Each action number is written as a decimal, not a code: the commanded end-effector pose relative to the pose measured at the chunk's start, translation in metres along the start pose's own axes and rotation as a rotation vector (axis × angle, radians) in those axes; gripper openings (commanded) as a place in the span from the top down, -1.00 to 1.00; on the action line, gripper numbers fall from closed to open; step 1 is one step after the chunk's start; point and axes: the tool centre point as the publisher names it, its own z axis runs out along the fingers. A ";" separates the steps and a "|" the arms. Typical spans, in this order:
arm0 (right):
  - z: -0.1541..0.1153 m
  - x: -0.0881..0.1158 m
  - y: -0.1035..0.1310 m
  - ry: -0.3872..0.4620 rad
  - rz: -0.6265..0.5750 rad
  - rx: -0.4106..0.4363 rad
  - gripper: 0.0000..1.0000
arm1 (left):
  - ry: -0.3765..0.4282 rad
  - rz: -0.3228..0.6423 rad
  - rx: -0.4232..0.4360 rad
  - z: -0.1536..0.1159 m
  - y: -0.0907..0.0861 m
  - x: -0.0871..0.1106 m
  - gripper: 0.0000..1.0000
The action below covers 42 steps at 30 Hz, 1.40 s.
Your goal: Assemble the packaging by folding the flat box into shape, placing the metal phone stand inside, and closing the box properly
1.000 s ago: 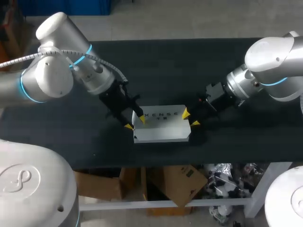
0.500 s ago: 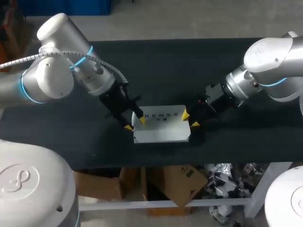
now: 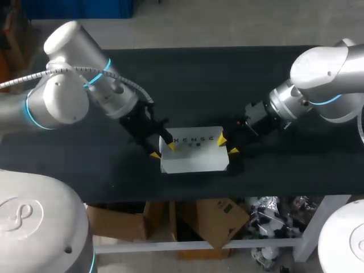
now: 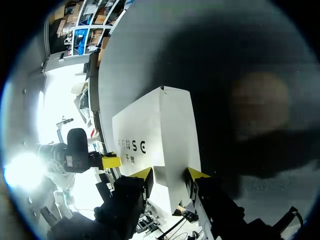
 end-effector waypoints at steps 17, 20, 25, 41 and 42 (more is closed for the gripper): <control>0.001 0.014 0.002 0.037 0.014 0.023 0.14 | 0.062 -0.032 -0.067 -0.001 -0.002 0.010 0.03; -0.001 0.016 0.002 0.039 0.019 0.027 0.14 | 0.056 -0.039 -0.079 -0.002 -0.004 0.013 0.03; -0.002 0.016 0.004 0.047 0.036 0.045 0.14 | 0.048 -0.054 -0.098 -0.006 -0.006 0.017 0.03; -0.007 0.025 0.009 0.056 0.055 0.072 0.15 | 0.045 -0.076 -0.144 -0.015 -0.013 0.022 0.03; -0.007 0.026 0.009 0.055 0.053 0.073 0.15 | 0.044 -0.077 -0.143 -0.015 -0.012 0.022 0.03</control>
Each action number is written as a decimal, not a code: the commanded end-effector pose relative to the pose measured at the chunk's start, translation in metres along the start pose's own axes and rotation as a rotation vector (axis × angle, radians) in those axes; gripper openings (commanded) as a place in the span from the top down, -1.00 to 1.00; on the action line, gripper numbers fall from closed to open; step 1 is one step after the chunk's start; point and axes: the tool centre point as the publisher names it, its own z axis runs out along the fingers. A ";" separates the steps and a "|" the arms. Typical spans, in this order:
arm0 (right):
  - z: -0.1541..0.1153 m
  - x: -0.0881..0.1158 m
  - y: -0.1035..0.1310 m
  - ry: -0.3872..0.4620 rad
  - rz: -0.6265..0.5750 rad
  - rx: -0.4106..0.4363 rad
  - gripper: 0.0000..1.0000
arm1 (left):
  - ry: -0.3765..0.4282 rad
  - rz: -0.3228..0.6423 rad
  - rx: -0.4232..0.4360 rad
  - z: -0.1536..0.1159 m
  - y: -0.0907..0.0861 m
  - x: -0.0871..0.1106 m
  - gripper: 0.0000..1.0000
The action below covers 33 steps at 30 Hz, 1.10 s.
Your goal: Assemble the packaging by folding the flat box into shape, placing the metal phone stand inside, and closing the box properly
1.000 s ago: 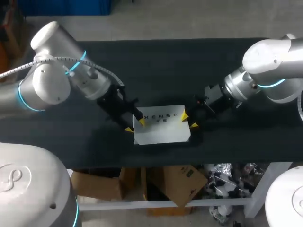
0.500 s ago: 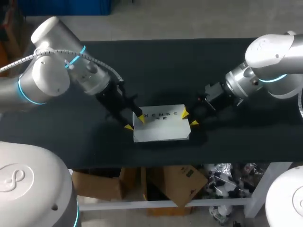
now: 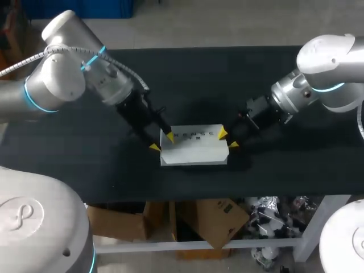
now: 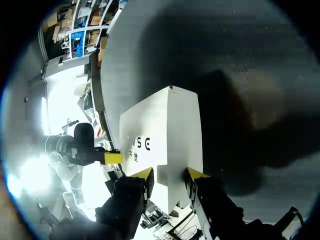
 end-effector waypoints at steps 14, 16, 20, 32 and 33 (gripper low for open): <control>0.008 0.009 0.002 -0.003 -0.005 0.028 0.16 | -0.010 -0.009 0.001 0.002 0.002 0.010 0.04; 0.008 0.009 0.002 -0.003 -0.006 0.031 0.16 | -0.011 -0.011 0.001 0.002 0.002 0.010 0.04; 0.008 0.009 0.002 -0.007 -0.006 0.033 0.15 | -0.013 -0.013 0.001 0.002 0.002 0.010 0.04; 0.008 0.007 0.003 -0.019 -0.003 0.037 0.15 | -0.017 -0.019 0.005 0.002 0.001 0.008 0.04; 0.008 0.007 0.002 -0.019 -0.002 0.037 0.16 | -0.018 -0.019 0.005 0.002 0.001 0.007 0.04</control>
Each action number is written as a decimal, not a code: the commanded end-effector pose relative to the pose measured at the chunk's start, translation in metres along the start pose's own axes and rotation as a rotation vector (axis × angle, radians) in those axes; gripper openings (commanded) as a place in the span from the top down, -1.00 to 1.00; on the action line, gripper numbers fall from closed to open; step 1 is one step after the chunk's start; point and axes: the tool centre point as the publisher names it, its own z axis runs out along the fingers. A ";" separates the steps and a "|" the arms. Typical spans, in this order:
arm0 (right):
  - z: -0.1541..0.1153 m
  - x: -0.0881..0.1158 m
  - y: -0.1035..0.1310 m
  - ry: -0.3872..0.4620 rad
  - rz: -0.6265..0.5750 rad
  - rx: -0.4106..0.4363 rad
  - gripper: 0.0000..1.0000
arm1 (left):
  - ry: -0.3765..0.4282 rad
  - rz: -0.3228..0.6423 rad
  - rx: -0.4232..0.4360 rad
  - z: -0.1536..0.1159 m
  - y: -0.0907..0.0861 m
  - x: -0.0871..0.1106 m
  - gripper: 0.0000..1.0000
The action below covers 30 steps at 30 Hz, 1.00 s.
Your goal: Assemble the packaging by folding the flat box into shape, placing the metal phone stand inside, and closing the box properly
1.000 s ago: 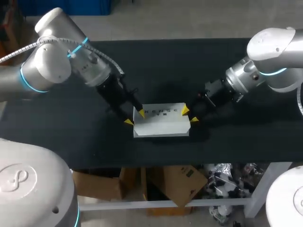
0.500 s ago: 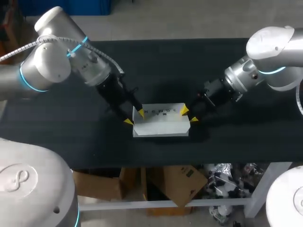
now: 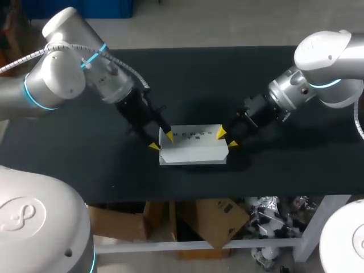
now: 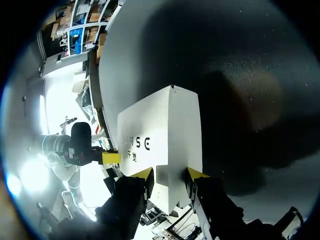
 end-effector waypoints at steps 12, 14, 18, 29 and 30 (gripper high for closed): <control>0.002 0.003 -0.001 -0.001 0.006 -0.002 0.15 | -0.006 -0.004 0.007 0.004 0.000 0.006 0.03; 0.001 0.003 -0.001 -0.002 0.007 -0.003 0.15 | -0.007 -0.004 0.008 0.004 0.000 0.006 0.03; 0.001 0.002 -0.001 -0.003 0.009 -0.005 0.15 | -0.007 -0.006 0.009 0.004 0.000 0.006 0.03; -0.001 -0.001 0.000 -0.007 0.013 -0.005 0.15 | -0.008 -0.010 0.014 0.001 -0.001 0.005 0.03; -0.001 -0.001 0.000 -0.008 0.013 -0.005 0.15 | -0.008 -0.011 0.014 0.001 -0.001 0.005 0.02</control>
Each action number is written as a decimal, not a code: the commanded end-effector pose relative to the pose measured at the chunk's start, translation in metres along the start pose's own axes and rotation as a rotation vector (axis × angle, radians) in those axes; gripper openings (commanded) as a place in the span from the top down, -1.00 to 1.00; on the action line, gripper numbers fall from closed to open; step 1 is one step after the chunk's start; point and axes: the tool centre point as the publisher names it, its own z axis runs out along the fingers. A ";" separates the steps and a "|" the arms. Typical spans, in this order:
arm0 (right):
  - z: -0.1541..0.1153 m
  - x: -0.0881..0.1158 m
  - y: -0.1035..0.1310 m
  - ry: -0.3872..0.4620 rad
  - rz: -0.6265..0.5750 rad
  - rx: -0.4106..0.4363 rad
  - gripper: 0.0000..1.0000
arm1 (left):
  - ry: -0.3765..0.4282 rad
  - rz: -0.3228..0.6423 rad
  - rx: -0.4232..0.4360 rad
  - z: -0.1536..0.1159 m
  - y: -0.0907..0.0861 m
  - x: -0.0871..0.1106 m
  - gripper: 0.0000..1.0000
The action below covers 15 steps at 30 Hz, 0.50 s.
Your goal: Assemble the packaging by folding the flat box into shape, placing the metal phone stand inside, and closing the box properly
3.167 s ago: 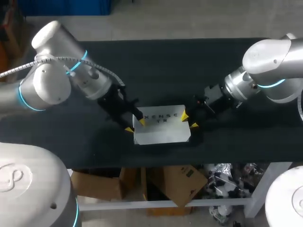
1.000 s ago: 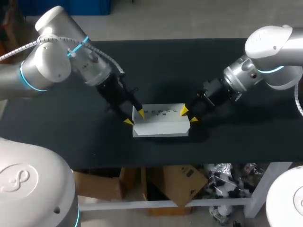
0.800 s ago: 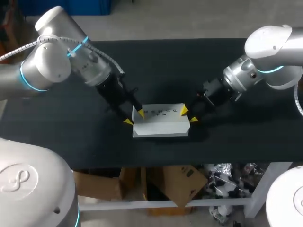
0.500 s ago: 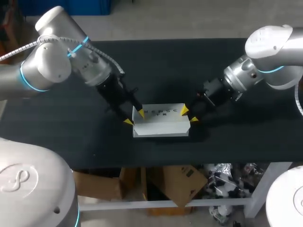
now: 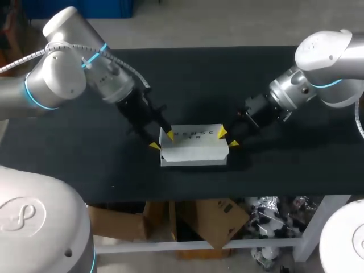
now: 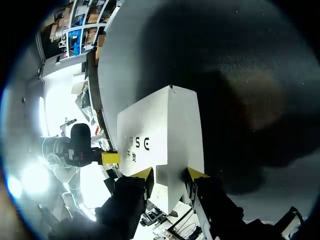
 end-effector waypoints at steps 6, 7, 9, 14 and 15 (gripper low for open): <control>0.001 0.000 -0.001 -0.005 0.005 -0.001 0.15 | -0.005 -0.004 0.002 0.001 0.000 0.003 0.03; 0.001 0.000 -0.001 -0.005 0.006 -0.001 0.15 | -0.005 -0.005 0.002 0.001 0.000 0.002 0.03; 0.000 -0.001 0.000 -0.006 0.007 -0.001 0.15 | -0.004 -0.006 0.003 0.001 0.000 0.002 0.03; -0.001 -0.002 0.000 -0.008 0.010 -0.004 0.15 | -0.004 -0.007 0.005 0.000 0.000 0.001 0.03; -0.002 -0.002 0.000 -0.008 0.010 -0.005 0.15 | -0.004 -0.008 0.006 0.000 0.000 0.001 0.02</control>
